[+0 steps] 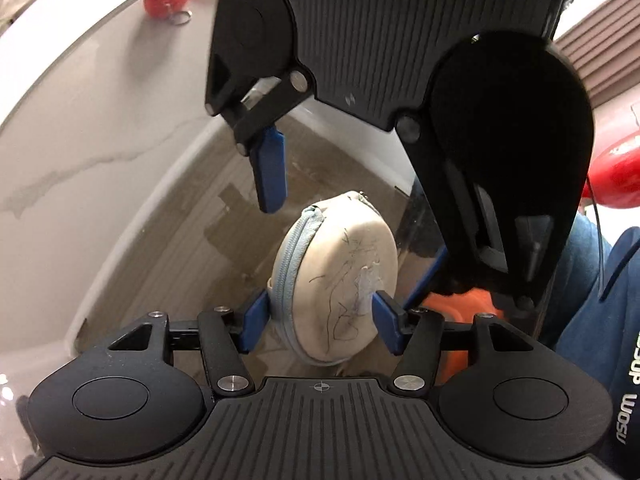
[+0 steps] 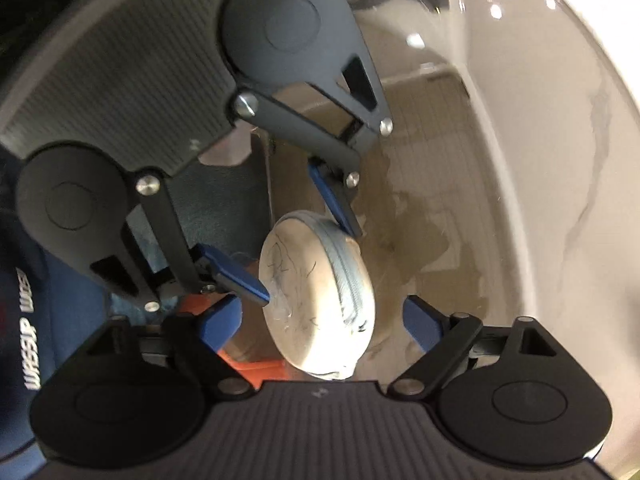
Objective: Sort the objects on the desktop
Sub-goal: 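Grasp the white cushion with the right tool while the left tool releases it, then set the white cushion on the table beside the red figurine with the right tool, then grasp the black plush cat on the table with the left tool, then lift the black cat and lower it into the clear box with the left tool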
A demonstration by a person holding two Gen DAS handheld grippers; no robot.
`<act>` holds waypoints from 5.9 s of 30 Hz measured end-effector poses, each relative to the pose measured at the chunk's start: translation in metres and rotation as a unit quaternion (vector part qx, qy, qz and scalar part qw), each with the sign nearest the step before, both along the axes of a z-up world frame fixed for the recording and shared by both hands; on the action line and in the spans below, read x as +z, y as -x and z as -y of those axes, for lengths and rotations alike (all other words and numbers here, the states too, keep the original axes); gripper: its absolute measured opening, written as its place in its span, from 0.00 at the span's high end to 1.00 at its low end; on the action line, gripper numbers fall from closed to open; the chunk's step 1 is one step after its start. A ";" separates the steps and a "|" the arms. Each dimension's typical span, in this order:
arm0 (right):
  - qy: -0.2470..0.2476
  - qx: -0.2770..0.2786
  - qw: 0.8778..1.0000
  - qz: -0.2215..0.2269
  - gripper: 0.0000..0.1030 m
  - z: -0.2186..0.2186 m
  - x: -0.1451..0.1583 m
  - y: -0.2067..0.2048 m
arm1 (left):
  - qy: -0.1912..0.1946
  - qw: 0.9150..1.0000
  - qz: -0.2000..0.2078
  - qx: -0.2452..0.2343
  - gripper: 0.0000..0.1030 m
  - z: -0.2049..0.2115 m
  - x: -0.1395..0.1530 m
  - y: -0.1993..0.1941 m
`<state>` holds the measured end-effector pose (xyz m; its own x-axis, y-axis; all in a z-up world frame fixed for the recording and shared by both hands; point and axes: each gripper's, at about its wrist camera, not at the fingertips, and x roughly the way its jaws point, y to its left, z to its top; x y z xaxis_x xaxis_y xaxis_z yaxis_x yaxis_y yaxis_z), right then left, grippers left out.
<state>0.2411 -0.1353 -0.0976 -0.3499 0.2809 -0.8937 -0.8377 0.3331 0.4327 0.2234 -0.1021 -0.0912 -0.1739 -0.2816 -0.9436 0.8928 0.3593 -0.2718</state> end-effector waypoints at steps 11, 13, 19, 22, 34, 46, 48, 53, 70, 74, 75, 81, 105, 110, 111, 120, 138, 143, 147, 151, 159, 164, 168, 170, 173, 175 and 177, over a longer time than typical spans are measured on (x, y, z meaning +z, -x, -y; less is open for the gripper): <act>0.065 -0.036 0.997 0.002 0.47 0.010 -0.006 0.030 | 0.040 0.999 -0.018 0.031 0.36 -0.018 0.006 -0.001; 0.058 -0.059 0.997 0.014 0.57 0.019 0.009 0.038 | 0.054 0.997 -0.017 0.044 0.33 -0.023 0.014 -0.004; 0.028 -0.165 0.984 0.054 0.61 0.068 0.066 0.047 | 0.121 0.987 -0.013 0.100 0.15 -0.046 0.057 -0.011; -0.004 -0.223 0.973 0.060 0.61 0.097 0.089 0.054 | 0.160 0.976 -0.005 0.146 0.10 -0.063 0.084 -0.015; -0.238 -0.500 0.830 0.062 0.61 0.261 0.164 0.042 | 0.230 0.831 0.092 0.498 0.09 -0.214 0.171 -0.019; -0.163 -0.610 0.775 -0.001 0.61 0.196 0.033 -0.112 | -0.016 0.735 0.160 0.658 0.07 -0.284 0.124 0.001; -0.155 -0.610 0.777 -0.014 0.61 0.182 0.016 -0.126 | -0.004 0.737 0.118 0.665 0.06 -0.292 0.106 0.003; -0.132 -0.607 0.784 -0.024 0.60 0.155 -0.003 -0.139 | 0.007 0.738 0.084 0.670 0.05 -0.293 0.085 0.016; -0.149 -0.674 0.723 0.007 0.24 0.207 0.019 -0.107 | 0.051 0.770 0.112 0.625 0.02 -0.250 0.115 0.075; -0.186 -0.681 0.707 0.043 0.20 0.233 0.057 -0.045 | 0.064 0.783 0.143 0.603 0.01 -0.235 0.138 0.094; -0.185 -0.682 0.705 0.056 0.20 0.237 0.064 -0.028 | 0.064 0.785 0.152 0.598 0.00 -0.230 0.142 0.098; -0.152 -0.666 0.711 0.169 0.19 0.242 0.097 0.063 | 0.071 0.801 0.188 0.563 0.00 -0.187 0.163 0.115; 0.043 -0.474 0.799 0.368 0.14 0.178 0.053 0.083 | -0.002 0.813 0.263 0.519 0.00 -0.115 0.165 0.109; -0.004 -0.568 0.760 0.316 0.12 0.198 0.057 0.093 | -0.015 0.803 0.259 0.537 0.00 -0.135 0.153 0.094; -0.014 -0.581 0.750 0.314 0.11 0.201 0.059 0.100 | -0.016 0.798 0.258 0.544 0.00 -0.143 0.150 0.090; -0.137 -0.743 0.613 0.231 0.00 0.244 0.073 0.172 | 0.021 0.725 0.185 0.663 0.00 -0.275 0.102 0.017; -0.195 -0.785 0.574 0.127 0.00 0.220 0.052 0.159 | -0.059 0.764 0.151 0.624 0.00 -0.248 0.004 -0.026; -0.190 -0.784 0.579 0.117 0.00 0.208 0.049 0.160 | -0.074 0.769 0.161 0.614 0.00 -0.244 0.002 -0.031; -0.189 -0.784 0.580 0.112 0.00 0.208 0.046 0.162 | -0.088 0.774 0.167 0.605 0.00 -0.244 -0.003 -0.032; -0.192 -0.787 0.577 0.108 0.00 0.210 0.045 0.164 | -0.100 0.770 0.161 0.609 0.00 -0.249 -0.010 -0.032; -0.195 -0.788 0.576 0.095 0.00 0.211 0.041 0.167 | -0.117 0.762 0.160 0.617 0.29 -0.259 -0.013 -0.026; -0.198 -0.788 0.577 0.085 0.00 0.210 0.038 0.167 | -0.096 0.754 0.138 0.634 0.30 -0.271 -0.009 -0.023; -0.200 -0.785 0.581 0.081 0.00 0.208 0.037 0.167 | -0.079 0.748 0.146 0.643 0.30 -0.275 0.006 -0.017; -0.201 -0.785 0.581 0.079 0.00 0.207 0.037 0.166 | -0.066 0.747 0.156 0.643 0.30 -0.274 0.021 -0.012; -0.205 -0.787 0.578 0.074 0.00 0.208 0.036 0.166 | -0.040 0.751 0.177 0.635 0.30 -0.266 0.053 -0.003; -0.210 -0.788 0.574 0.069 0.00 0.209 0.035 0.165 | -0.020 0.757 0.193 0.624 0.30 -0.253 0.075 -0.006; -0.215 -0.788 0.572 0.066 0.00 0.209 0.035 0.165 | 0.007 0.766 0.208 0.609 0.30 -0.239 0.103 0.004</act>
